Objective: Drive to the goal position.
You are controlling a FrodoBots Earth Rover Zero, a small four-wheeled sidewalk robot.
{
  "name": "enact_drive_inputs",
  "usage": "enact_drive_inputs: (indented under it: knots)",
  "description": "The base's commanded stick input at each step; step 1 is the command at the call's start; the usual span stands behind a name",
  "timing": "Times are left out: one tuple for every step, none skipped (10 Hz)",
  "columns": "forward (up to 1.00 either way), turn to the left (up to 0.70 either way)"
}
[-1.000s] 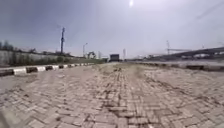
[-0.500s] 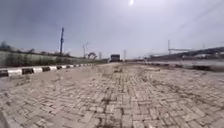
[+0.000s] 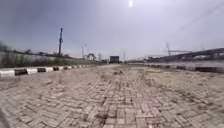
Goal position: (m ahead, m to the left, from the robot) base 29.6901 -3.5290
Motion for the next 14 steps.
enact_drive_inputs:
  knots:
    - [1.0,0.26]
    - [1.0,0.37]
    - [1.0,0.38]
    - [1.0,0.0]
    - [1.0,0.0]
    - [1.0,0.0]
    - [1.0,0.0]
    - [1.0,0.0]
    - [1.0,0.0]
    - [1.0,0.0]
    - [1.0,0.0]
    - [1.0,0.0]
    - [1.0,0.0]
    - [1.0,0.0]
